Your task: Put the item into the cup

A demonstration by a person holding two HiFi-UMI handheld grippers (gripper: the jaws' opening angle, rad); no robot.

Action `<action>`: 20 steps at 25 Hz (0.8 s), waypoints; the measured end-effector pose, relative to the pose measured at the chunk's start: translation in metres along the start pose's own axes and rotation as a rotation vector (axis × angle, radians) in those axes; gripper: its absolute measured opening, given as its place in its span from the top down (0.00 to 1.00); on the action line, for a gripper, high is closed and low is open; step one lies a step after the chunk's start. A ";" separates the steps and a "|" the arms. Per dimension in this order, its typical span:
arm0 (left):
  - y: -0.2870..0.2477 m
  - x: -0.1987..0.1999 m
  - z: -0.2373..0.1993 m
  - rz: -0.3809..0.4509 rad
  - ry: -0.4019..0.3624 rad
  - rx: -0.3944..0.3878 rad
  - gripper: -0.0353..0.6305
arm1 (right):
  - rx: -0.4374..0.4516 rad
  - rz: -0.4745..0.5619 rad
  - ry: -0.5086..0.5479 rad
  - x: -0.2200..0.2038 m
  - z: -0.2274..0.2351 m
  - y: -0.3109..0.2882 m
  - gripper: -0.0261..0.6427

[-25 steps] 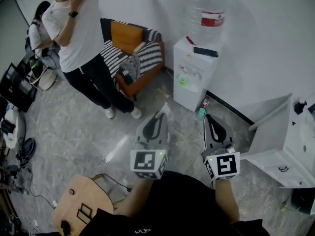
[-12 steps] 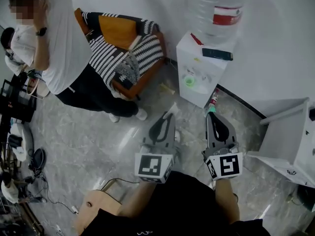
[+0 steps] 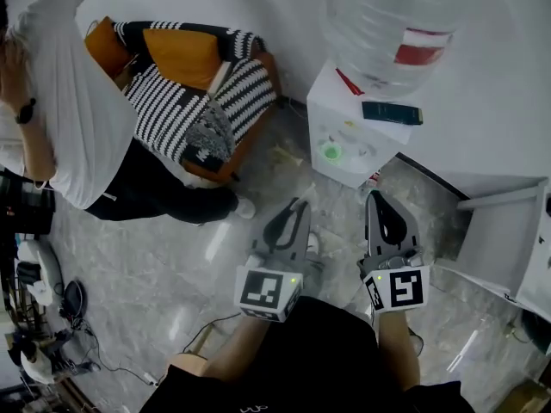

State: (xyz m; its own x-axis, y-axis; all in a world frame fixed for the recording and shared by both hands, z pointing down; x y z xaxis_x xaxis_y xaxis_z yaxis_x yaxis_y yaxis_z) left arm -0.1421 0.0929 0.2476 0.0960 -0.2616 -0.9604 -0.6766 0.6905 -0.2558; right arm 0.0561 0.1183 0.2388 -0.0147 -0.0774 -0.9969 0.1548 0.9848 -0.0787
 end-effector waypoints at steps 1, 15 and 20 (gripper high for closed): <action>-0.006 0.001 -0.006 -0.004 0.005 -0.010 0.86 | -0.009 -0.002 0.006 0.002 0.001 -0.007 0.95; -0.067 0.003 -0.050 -0.043 0.023 -0.137 0.86 | -0.040 -0.088 -0.010 -0.012 0.014 -0.066 0.95; -0.094 -0.009 -0.057 -0.094 0.047 -0.121 0.86 | -0.033 -0.150 -0.044 -0.036 0.025 -0.076 0.95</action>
State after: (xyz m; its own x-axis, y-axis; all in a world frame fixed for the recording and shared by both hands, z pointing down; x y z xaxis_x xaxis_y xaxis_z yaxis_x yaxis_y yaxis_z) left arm -0.1209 -0.0082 0.2872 0.1305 -0.3543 -0.9260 -0.7496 0.5760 -0.3260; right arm 0.0696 0.0423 0.2806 0.0084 -0.2301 -0.9731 0.1220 0.9661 -0.2274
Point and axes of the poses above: the fingertips, and each gripper's own axes: y backward along the fingers, z to its right, x out of its top, the point moved 9 cm from there along y, backward along the fingers, and after that the axes turned 6 degrees about -x, right-handed, at the moved point
